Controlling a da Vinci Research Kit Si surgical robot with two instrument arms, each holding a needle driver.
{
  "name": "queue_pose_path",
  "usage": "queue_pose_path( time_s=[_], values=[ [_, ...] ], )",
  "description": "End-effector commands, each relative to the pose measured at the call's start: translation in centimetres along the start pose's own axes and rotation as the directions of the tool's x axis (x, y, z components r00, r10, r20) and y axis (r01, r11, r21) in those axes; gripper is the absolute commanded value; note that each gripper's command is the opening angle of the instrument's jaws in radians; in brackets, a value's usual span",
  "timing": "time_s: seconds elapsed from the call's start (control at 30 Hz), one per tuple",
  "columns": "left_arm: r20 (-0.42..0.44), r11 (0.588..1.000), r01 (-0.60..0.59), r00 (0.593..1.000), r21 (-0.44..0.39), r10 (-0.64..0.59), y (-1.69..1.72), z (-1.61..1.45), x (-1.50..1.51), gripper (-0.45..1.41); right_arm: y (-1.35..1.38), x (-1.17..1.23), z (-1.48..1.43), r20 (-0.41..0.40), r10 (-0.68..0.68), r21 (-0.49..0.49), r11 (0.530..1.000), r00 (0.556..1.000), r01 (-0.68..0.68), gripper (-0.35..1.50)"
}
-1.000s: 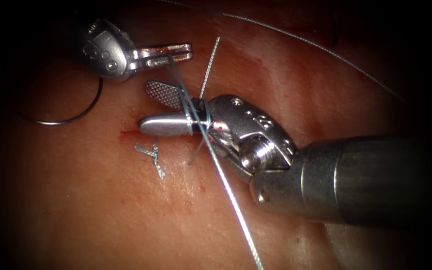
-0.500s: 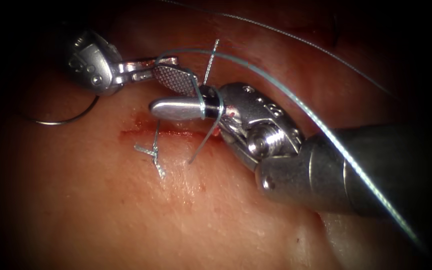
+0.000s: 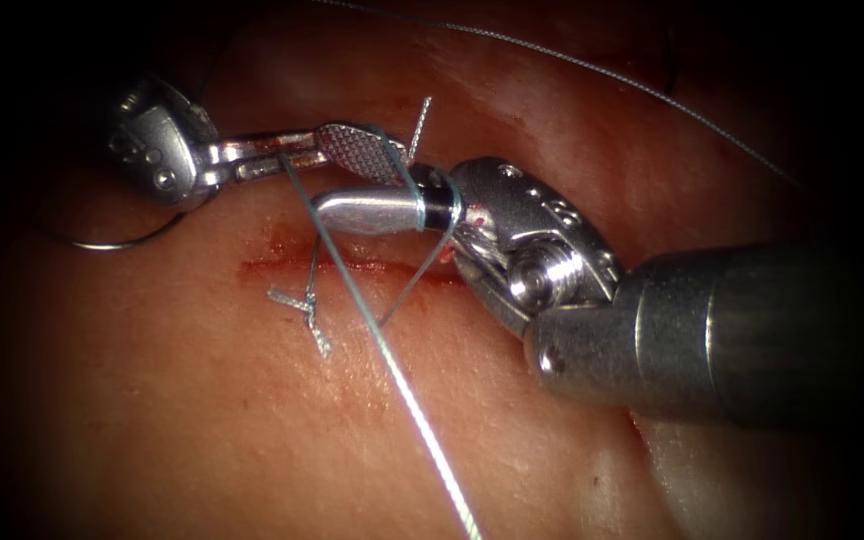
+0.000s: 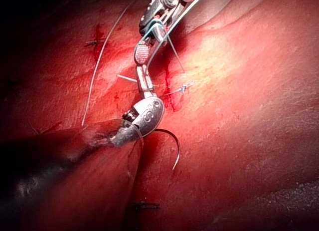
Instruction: Wound Closure
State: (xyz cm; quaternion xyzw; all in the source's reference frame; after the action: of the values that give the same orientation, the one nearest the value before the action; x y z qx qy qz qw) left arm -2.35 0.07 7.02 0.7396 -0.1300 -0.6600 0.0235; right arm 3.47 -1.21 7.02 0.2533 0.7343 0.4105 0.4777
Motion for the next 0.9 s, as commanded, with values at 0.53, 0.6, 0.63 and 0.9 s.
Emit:
queue_pose_path(
  time_s=[0.53,0.6,0.63,0.9],
  values=[
    [-0.009,1.0,-0.003,1.0,-0.003,0.003,0.15,0.07,0.05,-0.45,0.08,-0.05,-0.02,-0.023,-0.012,-0.041,0.999,1.0,0.011,0.83],
    [-0.01,1.0,-0.003,1.0,-0.008,0.003,0.14,0.1,0.04,-0.45,0.09,-0.04,-0.03,-0.024,-0.007,-0.041,0.999,1.0,0.006,0.83],
    [-0.008,1.0,-0.003,1.0,-0.01,0.003,0.14,0.12,0.03,-0.45,0.08,-0.04,-0.03,-0.026,-0.006,-0.04,0.999,1.0,0.005,0.83],
    [-0.003,1.0,-0.006,1.0,-0.026,0.006,0.2,0.31,-0.09,-0.45,0.05,-0.03,0.03,-0.067,0.033,-0.03,0.999,0.997,-0.035,0.84]
  ],
)
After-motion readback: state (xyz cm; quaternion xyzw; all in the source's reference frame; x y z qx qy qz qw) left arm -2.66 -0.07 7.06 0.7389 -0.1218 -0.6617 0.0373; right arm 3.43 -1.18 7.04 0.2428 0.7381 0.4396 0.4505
